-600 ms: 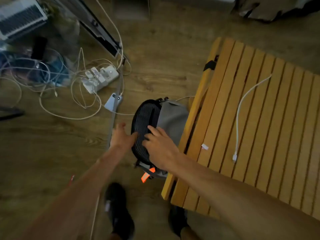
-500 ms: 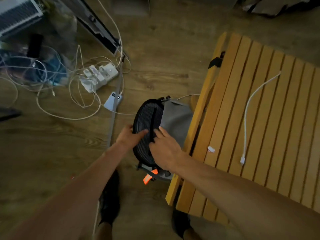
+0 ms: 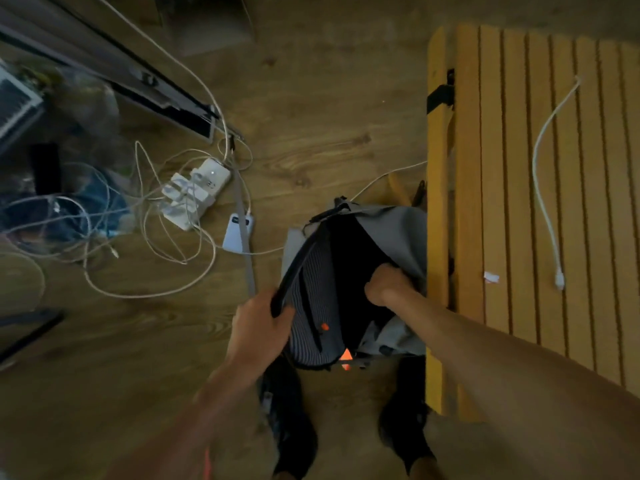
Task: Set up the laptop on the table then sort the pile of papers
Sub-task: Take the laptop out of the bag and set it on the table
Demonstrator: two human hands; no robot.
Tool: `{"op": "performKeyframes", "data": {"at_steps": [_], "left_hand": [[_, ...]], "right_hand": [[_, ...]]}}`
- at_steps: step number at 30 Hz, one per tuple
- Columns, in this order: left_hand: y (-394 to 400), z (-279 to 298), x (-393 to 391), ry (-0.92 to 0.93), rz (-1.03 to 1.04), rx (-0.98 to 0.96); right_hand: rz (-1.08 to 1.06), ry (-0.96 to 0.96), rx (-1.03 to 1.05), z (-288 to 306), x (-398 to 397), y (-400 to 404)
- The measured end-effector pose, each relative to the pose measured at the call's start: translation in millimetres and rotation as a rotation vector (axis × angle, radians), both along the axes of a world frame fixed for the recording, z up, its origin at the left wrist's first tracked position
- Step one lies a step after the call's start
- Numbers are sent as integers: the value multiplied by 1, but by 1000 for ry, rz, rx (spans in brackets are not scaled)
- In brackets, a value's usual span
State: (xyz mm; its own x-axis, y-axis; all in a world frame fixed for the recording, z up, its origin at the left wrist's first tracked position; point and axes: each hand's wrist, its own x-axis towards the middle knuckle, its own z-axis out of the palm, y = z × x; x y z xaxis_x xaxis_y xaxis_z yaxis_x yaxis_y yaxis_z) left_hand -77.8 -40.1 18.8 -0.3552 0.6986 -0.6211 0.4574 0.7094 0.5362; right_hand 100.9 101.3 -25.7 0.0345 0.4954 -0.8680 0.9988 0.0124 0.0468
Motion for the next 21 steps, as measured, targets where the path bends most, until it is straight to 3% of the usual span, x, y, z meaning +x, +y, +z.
{"op": "performKeyframes", "data": {"at_steps": [2, 6, 12, 17, 21], "left_hand": [[-2, -3, -3, 0, 5, 8], [3, -8, -1, -18, 40, 42], [3, -4, 14, -62, 118, 41], [1, -2, 10, -87, 146, 47], [3, -1, 4, -101, 126, 38]], "right_hand": [[-165, 62, 101, -10, -4, -8], [-191, 74, 387, -11, -4, -27], [-506, 116, 353, -11, 0, -13], [-525, 56, 205, 1, 1, 1], [-490, 163, 181, -7, 2, -13]]}}
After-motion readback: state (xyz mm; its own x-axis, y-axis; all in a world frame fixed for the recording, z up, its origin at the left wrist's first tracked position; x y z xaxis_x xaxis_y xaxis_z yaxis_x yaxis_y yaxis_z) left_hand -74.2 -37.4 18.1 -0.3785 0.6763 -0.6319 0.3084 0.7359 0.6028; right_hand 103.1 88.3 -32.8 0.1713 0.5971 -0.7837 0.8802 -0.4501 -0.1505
